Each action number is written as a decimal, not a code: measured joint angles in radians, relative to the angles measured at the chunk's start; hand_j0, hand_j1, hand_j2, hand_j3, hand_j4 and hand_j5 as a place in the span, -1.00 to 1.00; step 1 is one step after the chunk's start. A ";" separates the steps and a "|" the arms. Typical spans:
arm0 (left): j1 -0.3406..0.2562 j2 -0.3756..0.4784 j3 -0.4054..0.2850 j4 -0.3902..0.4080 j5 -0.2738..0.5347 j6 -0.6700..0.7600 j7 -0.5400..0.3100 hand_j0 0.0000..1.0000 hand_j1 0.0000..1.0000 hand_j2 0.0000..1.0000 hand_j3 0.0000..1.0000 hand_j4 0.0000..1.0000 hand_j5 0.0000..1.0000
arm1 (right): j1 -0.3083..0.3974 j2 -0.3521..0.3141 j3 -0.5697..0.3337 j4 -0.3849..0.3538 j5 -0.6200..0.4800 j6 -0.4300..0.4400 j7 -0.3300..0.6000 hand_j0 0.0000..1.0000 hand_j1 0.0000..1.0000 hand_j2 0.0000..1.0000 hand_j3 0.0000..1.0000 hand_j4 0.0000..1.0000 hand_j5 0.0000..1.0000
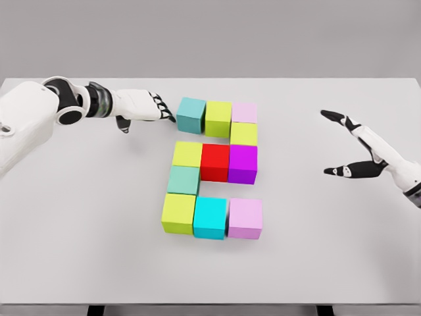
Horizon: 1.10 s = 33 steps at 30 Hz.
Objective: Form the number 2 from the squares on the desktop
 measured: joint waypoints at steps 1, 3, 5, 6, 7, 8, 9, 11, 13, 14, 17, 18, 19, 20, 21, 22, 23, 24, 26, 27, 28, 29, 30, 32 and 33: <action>0.000 0.000 0.000 0.000 0.000 0.000 0.000 1.00 1.00 1.00 1.00 1.00 1.00 | 0.000 0.001 -0.001 0.002 0.000 0.000 0.000 1.00 1.00 1.00 1.00 1.00 1.00; -0.002 0.001 0.001 0.001 0.000 0.000 0.000 1.00 1.00 1.00 1.00 1.00 1.00 | 0.000 0.001 -0.003 0.004 -0.001 0.000 0.000 1.00 1.00 1.00 1.00 1.00 1.00; -0.002 0.003 0.001 0.003 0.001 0.000 0.000 1.00 1.00 1.00 1.00 1.00 1.00 | 0.000 0.002 -0.003 0.006 -0.001 0.000 0.000 1.00 1.00 1.00 1.00 1.00 1.00; 0.000 0.003 0.001 0.004 0.001 0.000 0.000 1.00 1.00 1.00 1.00 1.00 1.00 | 0.000 0.002 -0.003 0.006 -0.001 0.000 0.000 1.00 1.00 1.00 1.00 1.00 1.00; -0.002 0.004 0.001 0.004 0.001 0.000 0.000 1.00 1.00 1.00 1.00 1.00 1.00 | 0.000 0.002 -0.004 0.006 -0.001 0.000 0.000 1.00 1.00 1.00 1.00 1.00 1.00; -0.002 0.005 0.002 0.004 0.001 0.000 0.000 1.00 1.00 1.00 1.00 1.00 1.00 | 0.000 0.002 -0.004 0.006 -0.001 0.000 0.000 1.00 1.00 1.00 1.00 1.00 1.00; -0.002 0.006 0.003 0.004 0.002 0.000 0.000 1.00 1.00 1.00 1.00 1.00 1.00 | 0.000 0.002 -0.004 0.006 -0.001 0.000 0.000 1.00 1.00 1.00 1.00 1.00 1.00; -0.003 0.008 0.005 0.005 0.002 0.000 0.000 1.00 1.00 1.00 1.00 1.00 1.00 | 0.000 0.002 -0.004 0.005 -0.001 0.000 0.000 1.00 1.00 1.00 1.00 1.00 1.00; -0.008 0.009 0.007 0.005 0.003 0.000 0.002 1.00 1.00 1.00 1.00 1.00 1.00 | 0.008 0.001 -0.004 0.005 -0.001 0.000 0.000 1.00 1.00 1.00 1.00 1.00 1.00; -0.009 0.010 0.008 0.005 0.006 0.000 0.003 1.00 1.00 1.00 1.00 1.00 1.00 | 0.011 0.000 -0.004 0.005 0.000 0.000 0.000 1.00 1.00 1.00 1.00 1.00 1.00; -0.009 0.012 0.011 0.006 0.016 0.000 0.005 1.00 1.00 1.00 1.00 1.00 1.00 | 0.015 -0.007 -0.005 0.005 0.001 0.000 0.000 1.00 1.00 1.00 1.00 1.00 1.00; -0.009 0.016 0.014 0.006 0.019 0.000 0.005 1.00 1.00 1.00 1.00 1.00 1.00 | 0.015 -0.011 -0.006 0.004 0.003 0.000 0.000 1.00 1.00 1.00 1.00 1.00 1.00; -0.009 0.019 0.016 0.006 0.023 0.000 0.006 1.00 1.00 1.00 1.00 1.00 1.00 | 0.021 -0.015 -0.007 0.002 0.005 0.000 0.000 1.00 1.00 1.00 1.00 1.00 1.00; -0.009 0.024 0.019 0.006 0.027 0.000 0.006 1.00 1.00 1.00 1.00 1.00 1.00 | 0.021 -0.020 -0.007 -0.001 0.007 0.000 0.000 1.00 1.00 1.00 1.00 1.00 1.00; -0.011 0.033 0.022 0.007 0.036 0.000 0.006 1.00 1.00 1.00 1.00 1.00 1.00 | 0.025 -0.030 -0.006 -0.006 0.012 0.000 0.000 1.00 1.00 1.00 1.00 1.00 1.00; -0.009 0.044 0.026 0.008 0.046 0.000 0.006 1.00 1.00 1.00 1.00 1.00 1.00 | 0.023 -0.041 -0.004 -0.010 0.021 0.000 0.000 1.00 1.00 1.00 1.00 1.00 1.00; -0.006 0.057 0.032 0.008 0.058 0.000 0.007 1.00 1.00 1.00 1.00 1.00 1.00 | 0.023 -0.051 -0.003 -0.014 0.033 0.000 0.000 1.00 1.00 1.00 1.00 1.00 1.00; -0.005 0.076 0.038 0.007 0.072 0.000 0.007 1.00 1.00 1.00 1.00 1.00 1.00 | 0.021 -0.061 -0.003 -0.017 0.052 0.000 0.000 1.00 1.00 1.00 1.00 1.00 1.00; -0.005 0.115 0.049 0.005 0.093 0.000 0.008 1.00 1.00 1.00 1.00 1.00 1.00 | 0.020 -0.081 -0.003 -0.028 0.084 0.000 0.000 1.00 1.00 1.00 1.00 1.00 1.00; -0.003 0.132 0.056 0.004 0.103 0.000 0.008 1.00 1.00 1.00 1.00 1.00 1.00 | 0.023 -0.089 -0.004 -0.037 0.097 0.000 0.000 1.00 1.00 1.00 1.00 1.00 1.00; -0.003 0.146 0.062 0.003 0.111 0.000 0.009 1.00 1.00 1.00 1.00 1.00 1.00 | 0.023 -0.095 -0.004 -0.048 0.106 0.000 0.000 1.00 1.00 1.00 1.00 1.00 1.00; -0.005 0.158 0.068 0.002 0.116 0.000 0.009 1.00 1.00 1.00 1.00 1.00 1.00 | 0.015 -0.099 -0.004 -0.057 0.116 0.000 0.000 1.00 1.00 1.00 1.00 1.00 1.00; -0.002 0.170 0.075 0.002 0.120 0.000 0.009 1.00 1.00 1.00 1.00 1.00 1.00 | 0.005 -0.102 -0.005 -0.064 0.124 0.000 0.000 1.00 1.00 1.00 1.00 1.00 1.00; 0.000 0.184 0.085 0.002 0.125 0.000 0.009 1.00 1.00 1.00 1.00 1.00 1.00 | -0.037 -0.106 -0.005 -0.073 0.158 0.000 0.000 1.00 1.00 1.00 1.00 1.00 1.00; 0.002 0.189 0.089 0.002 0.127 0.000 0.009 1.00 1.00 1.00 1.00 1.00 1.00 | -0.055 -0.107 -0.004 -0.077 0.195 0.000 0.000 1.00 1.00 1.00 1.00 1.00 1.00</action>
